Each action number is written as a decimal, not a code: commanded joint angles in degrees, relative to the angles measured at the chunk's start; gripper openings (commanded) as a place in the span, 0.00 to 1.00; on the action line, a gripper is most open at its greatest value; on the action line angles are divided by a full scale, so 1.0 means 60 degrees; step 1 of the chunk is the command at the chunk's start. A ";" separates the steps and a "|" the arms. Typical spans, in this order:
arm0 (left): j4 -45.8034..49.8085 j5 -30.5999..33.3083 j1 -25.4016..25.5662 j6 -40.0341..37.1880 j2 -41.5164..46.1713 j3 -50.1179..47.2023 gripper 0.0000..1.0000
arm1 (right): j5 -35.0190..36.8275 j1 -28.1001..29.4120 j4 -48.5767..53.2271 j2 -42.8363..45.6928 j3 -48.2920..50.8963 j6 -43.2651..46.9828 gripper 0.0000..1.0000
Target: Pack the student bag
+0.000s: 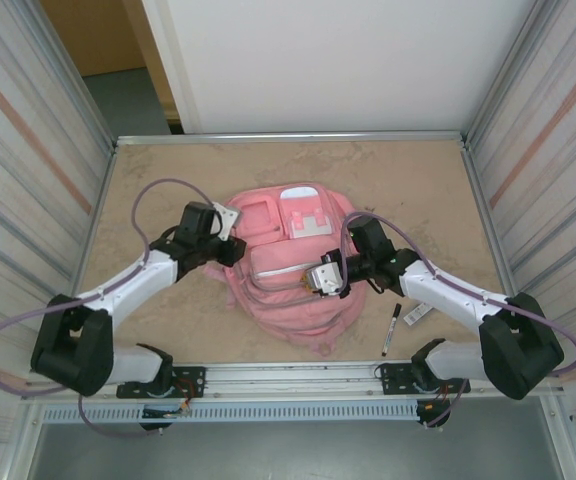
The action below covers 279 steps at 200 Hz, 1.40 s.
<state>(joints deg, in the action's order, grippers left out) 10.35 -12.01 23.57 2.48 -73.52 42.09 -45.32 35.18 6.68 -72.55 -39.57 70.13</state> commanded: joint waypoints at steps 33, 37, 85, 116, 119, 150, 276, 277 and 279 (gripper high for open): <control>-0.0698 0.0726 0.0459 -0.0718 0.2840 -0.1636 0.53 | -0.1220 -0.0002 -0.0785 -0.0563 -0.0408 0.0005 0.07; -0.0707 0.0565 0.0542 -0.0810 0.2956 -0.1671 0.54 | -0.1240 -0.0026 -0.0625 -0.0649 -0.0524 0.0022 0.10; -0.1076 0.1213 0.3544 -0.5082 0.3490 -0.2124 0.63 | -0.0757 -0.0068 -0.3083 -0.0682 0.0427 -0.1502 0.99; -0.1481 0.0868 0.3835 -0.6103 0.3017 -0.2149 0.66 | 0.0342 0.0307 -0.4211 0.0035 0.1063 -0.3674 0.99; -0.1544 0.0921 0.3835 -0.6151 0.2928 -0.2143 0.67 | 0.0485 0.0337 -0.4111 0.0137 0.1039 -0.3878 0.99; -0.1418 0.1865 0.3857 -0.6324 0.1696 -0.1392 0.63 | 0.1817 0.0528 -0.3924 0.1518 0.1317 -0.5983 0.99; -0.2470 -0.0580 0.5118 -0.6618 0.0763 -0.1269 0.98 | 0.9164 -0.3155 0.2937 0.3934 -0.0367 -1.8263 1.00; -0.2478 -0.0505 0.5143 -0.6621 0.0751 -0.1271 0.97 | 0.9165 -0.3161 0.2948 0.3941 -0.0365 -1.8279 1.00; -0.2499 -0.0302 0.5195 -0.6631 0.0724 -0.1257 0.97 | 0.9165 -0.3170 0.2957 0.3935 -0.0356 -1.8309 1.00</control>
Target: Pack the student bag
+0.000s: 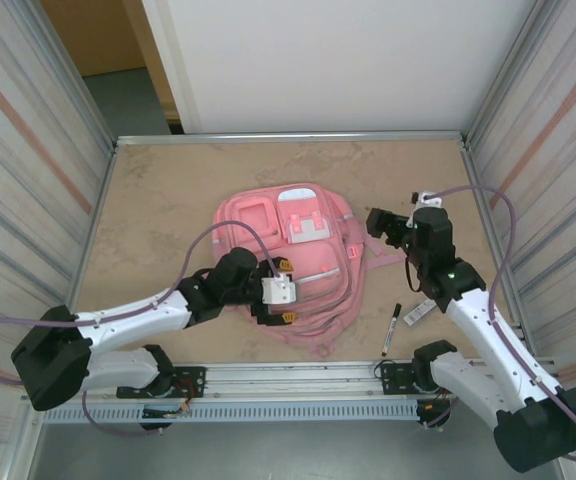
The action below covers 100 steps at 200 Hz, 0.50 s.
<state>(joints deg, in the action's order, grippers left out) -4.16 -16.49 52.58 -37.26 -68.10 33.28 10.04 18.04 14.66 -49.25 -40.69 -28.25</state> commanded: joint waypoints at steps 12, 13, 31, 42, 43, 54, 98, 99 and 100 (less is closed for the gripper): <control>-0.0461 0.2163 0.0693 -0.0055 -0.0405 0.0171 0.87 | -0.0118 -0.0385 0.1631 -0.0004 -0.0100 -0.1942 1.00; -0.0477 0.2302 0.0718 -0.0072 -0.0424 0.0169 0.85 | -0.0127 -0.0392 0.1630 -0.0014 -0.0102 -0.1942 1.00; -0.1221 0.4277 0.1101 -0.0318 -0.0776 0.0070 0.69 | -0.0267 -0.0469 0.1943 -0.0110 -0.0264 -0.1984 1.00; -0.1432 0.4504 0.1175 -0.0492 -0.0868 0.0067 0.68 | -0.0252 -0.0473 0.2065 -0.0126 -0.0287 -0.2041 1.00; -0.1453 0.4520 0.1179 -0.0489 -0.0875 0.0065 0.67 | -0.0252 -0.0473 0.2060 -0.0119 -0.0283 -0.2043 1.00; -0.1703 0.4811 0.1198 -0.0442 -0.0919 0.0054 0.60 | -0.0226 -0.0480 0.1996 -0.0110 -0.0182 -0.2109 0.99; -0.1748 0.5957 0.1171 -0.0159 -0.0921 0.0266 0.22 | -0.0084 -0.0590 0.2661 -0.0191 -0.0038 -0.2622 0.99; -0.1750 0.5979 0.1177 -0.0124 -0.0916 0.0267 0.21 | -0.0088 -0.0590 0.2666 -0.0195 -0.0020 -0.2633 0.99; -0.1751 0.6012 0.1180 -0.0107 -0.0914 0.0276 0.21 | -0.0090 -0.0590 0.2668 -0.0204 -0.0010 -0.2654 0.99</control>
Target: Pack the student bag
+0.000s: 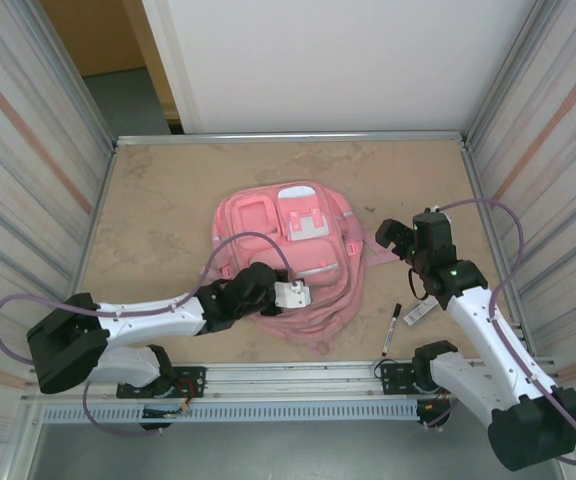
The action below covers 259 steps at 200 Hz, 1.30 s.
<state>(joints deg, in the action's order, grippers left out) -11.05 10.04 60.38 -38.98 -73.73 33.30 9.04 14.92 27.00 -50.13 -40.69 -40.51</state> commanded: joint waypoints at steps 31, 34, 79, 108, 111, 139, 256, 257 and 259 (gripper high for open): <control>-0.0424 0.1115 -0.0672 0.1341 -0.0079 0.0443 0.39 | -0.0240 -0.0133 0.1554 -0.0377 0.0000 -0.1289 0.98; -0.0364 0.0892 -0.0774 0.1473 -0.0139 0.0454 0.42 | -0.0306 -0.0128 0.1586 -0.0400 0.0019 -0.1277 0.98; -0.0492 0.0444 -0.1230 0.1823 -0.1412 0.0781 0.39 | -0.0853 -0.0157 0.1635 -0.0529 0.0058 -0.1075 0.97; -0.0260 0.1198 -0.1223 0.1278 -0.2003 0.1416 0.00 | -0.0995 -0.0157 0.1674 -0.0547 0.0049 -0.0977 0.97; -0.0203 0.1249 -0.1229 0.1272 -0.2007 0.1462 0.00 | -0.1034 -0.0155 0.1750 -0.0554 0.0007 -0.0969 0.97; 0.0413 0.1530 -0.1216 0.1640 -0.1480 0.2065 0.00 | -0.0482 -0.0142 0.3457 -0.0891 -0.0337 -0.1958 1.00; 0.1374 0.2232 -0.1586 0.4019 -0.0322 0.2686 0.00 | -0.1215 -0.2137 0.4477 -0.1005 0.1008 -0.3253 0.94; 0.1395 0.2220 -0.1591 0.4035 -0.0315 0.2706 0.00 | -0.1244 -0.2180 0.4463 -0.1027 0.1016 -0.3231 0.94; 0.1433 0.2189 -0.1595 0.4065 -0.0321 0.2743 0.00 | -0.1309 -0.2248 0.4435 -0.1044 0.1033 -0.3185 0.94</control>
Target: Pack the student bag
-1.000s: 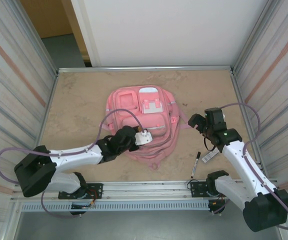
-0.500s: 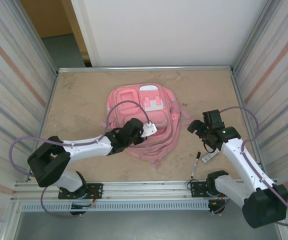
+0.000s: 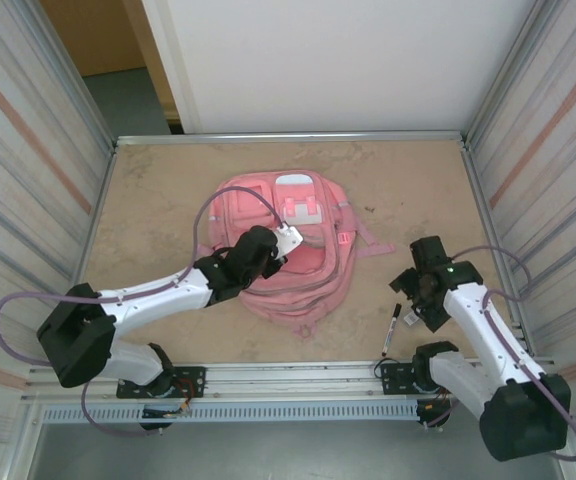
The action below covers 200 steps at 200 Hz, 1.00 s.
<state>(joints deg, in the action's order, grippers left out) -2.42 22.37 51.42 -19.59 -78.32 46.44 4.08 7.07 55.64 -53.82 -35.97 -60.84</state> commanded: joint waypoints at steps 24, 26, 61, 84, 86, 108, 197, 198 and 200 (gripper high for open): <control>0.0395 -0.0201 -0.0089 0.0949 0.0451 0.0903 0.00 | -0.0849 -0.1122 -0.0848 -0.1223 0.0623 0.0294 0.89; 0.0397 -0.0232 -0.0100 0.0958 0.0448 0.0896 0.00 | -0.0909 -0.1120 -0.0930 -0.1265 0.0678 0.0296 0.89; 0.0179 -0.0544 -0.0087 0.1165 0.0499 0.0743 0.00 | -0.1121 -0.1122 -0.1552 -0.1610 0.1267 0.0050 0.77; -0.0021 -0.0615 -0.0087 0.1299 0.0594 0.0522 0.00 | -0.1017 -0.1164 -0.1871 -0.1577 0.1459 -0.0236 0.69; -0.0044 -0.0632 -0.0084 0.1291 0.0601 0.0504 0.00 | -0.1038 -0.1175 -0.1885 -0.1566 0.1477 -0.0262 0.68; 0.0166 -0.0733 -0.0086 0.1237 0.0716 0.0526 0.00 | -0.1261 -0.1230 -0.2215 -0.1363 0.1676 -0.0581 0.56; 0.0207 -0.0846 -0.0081 0.1311 0.1034 0.0299 0.00 | -0.1815 -0.0840 -0.1353 0.1103 0.0985 -0.1789 0.48; 0.0217 -0.0866 -0.0085 0.1314 0.1031 0.0308 0.00 | -0.1796 -0.0804 -0.1328 0.1140 0.0970 -0.1823 0.48; 0.0228 -0.0885 -0.0098 0.1320 0.1014 0.0326 0.00 | -0.1772 -0.0730 -0.1292 0.1234 0.0937 -0.1911 0.48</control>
<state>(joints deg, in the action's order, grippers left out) 1.52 18.00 51.31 -13.41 -74.59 47.11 -6.00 0.34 44.84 -51.81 -27.42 -66.37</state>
